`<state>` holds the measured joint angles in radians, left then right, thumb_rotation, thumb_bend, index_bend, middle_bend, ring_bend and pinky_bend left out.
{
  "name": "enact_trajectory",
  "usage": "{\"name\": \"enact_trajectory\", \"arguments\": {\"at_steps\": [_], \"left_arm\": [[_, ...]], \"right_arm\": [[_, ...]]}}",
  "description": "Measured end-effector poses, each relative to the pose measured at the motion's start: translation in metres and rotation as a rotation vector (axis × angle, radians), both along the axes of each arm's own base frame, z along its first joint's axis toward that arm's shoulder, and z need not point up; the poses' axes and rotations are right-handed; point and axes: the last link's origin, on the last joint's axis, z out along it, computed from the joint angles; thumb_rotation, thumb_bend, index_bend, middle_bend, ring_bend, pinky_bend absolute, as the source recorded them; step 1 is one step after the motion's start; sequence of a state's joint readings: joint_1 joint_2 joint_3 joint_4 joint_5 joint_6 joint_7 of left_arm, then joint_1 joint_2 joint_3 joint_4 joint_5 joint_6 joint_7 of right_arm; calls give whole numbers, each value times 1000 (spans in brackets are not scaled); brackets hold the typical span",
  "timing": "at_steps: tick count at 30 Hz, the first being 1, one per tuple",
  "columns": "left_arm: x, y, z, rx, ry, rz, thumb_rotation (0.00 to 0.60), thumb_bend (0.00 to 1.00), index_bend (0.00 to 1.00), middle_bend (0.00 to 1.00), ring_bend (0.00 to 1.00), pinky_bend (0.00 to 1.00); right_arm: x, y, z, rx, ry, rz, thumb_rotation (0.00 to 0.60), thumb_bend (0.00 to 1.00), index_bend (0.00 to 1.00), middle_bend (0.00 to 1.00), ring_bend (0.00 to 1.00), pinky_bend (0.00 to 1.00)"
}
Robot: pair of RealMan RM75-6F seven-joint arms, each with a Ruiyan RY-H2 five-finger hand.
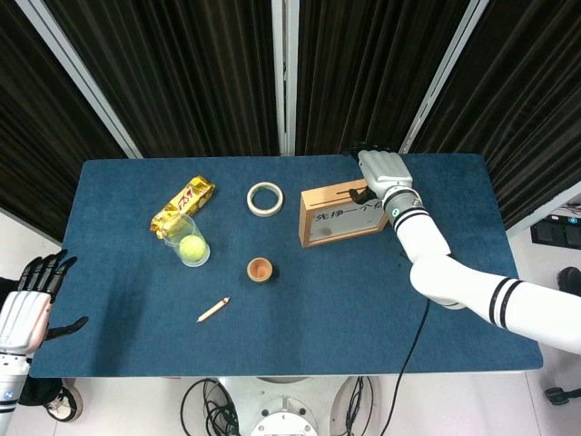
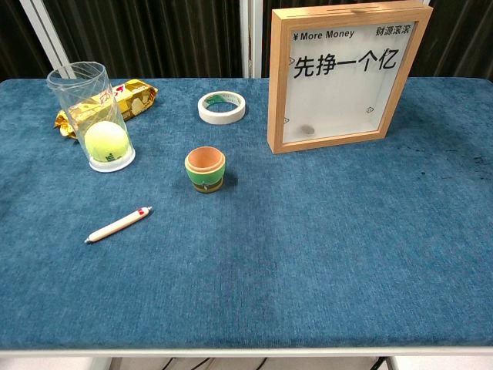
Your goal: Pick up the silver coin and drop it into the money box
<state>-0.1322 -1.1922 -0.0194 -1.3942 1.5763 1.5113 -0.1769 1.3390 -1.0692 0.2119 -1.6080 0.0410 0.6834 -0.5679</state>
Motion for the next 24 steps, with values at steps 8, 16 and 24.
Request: {"name": "enact_trajectory", "arguments": {"at_steps": [8,16,24], "left_arm": [[0,0,4,21,5,1,600,98,84,0,0,0],[6,-2,3,30,31,-9,600,98,84,0,0,0],[10,-7,4,39,72,-11,600,98,84,0,0,0]], "right_arm": [[-15,33,26,-82,64,139,600,325,127,6,0,0],[-93,112,49,-337,236,383,600,272,9,0,0,0],[-213,259,25,-443,237,270,600,192,0,0,0,0]]}}
